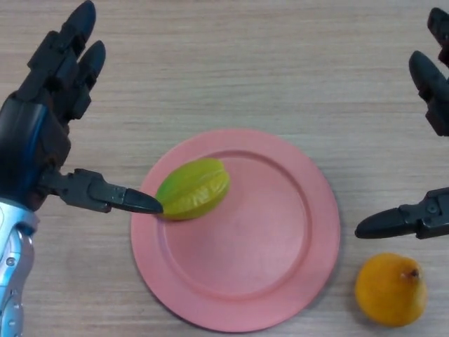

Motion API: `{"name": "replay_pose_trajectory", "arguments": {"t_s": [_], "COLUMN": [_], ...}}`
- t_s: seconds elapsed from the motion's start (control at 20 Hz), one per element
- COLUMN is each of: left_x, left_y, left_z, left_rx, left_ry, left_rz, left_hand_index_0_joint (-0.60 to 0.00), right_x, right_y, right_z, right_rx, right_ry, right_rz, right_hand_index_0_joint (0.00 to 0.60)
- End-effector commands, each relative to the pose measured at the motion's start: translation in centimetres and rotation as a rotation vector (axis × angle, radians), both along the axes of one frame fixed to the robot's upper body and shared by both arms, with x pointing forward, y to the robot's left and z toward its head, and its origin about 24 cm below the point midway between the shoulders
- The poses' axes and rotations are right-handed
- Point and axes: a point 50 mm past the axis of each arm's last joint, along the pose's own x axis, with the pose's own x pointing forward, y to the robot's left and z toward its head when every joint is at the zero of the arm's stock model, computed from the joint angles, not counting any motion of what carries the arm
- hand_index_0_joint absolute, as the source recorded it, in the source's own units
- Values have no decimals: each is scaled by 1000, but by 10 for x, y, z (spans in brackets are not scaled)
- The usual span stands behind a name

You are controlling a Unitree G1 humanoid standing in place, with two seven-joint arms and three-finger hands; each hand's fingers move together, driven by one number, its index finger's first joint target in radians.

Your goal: Pick up the yellow starfruit and place it on the plate

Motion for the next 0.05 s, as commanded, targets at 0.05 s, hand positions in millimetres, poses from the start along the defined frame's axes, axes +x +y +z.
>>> {"name": "replay_pose_trajectory", "arguments": {"t_s": [0.05], "left_x": [-13], "left_y": [18], "left_z": [36], "left_rx": [51], "left_ry": [-209], "left_rz": [96], "left_hand_index_0_joint": [0], "right_x": [-11], "right_y": [-2], "right_z": [28], "right_rx": [-42], "right_ry": [-191], "right_rz": [1], "right_hand_index_0_joint": [0]}}
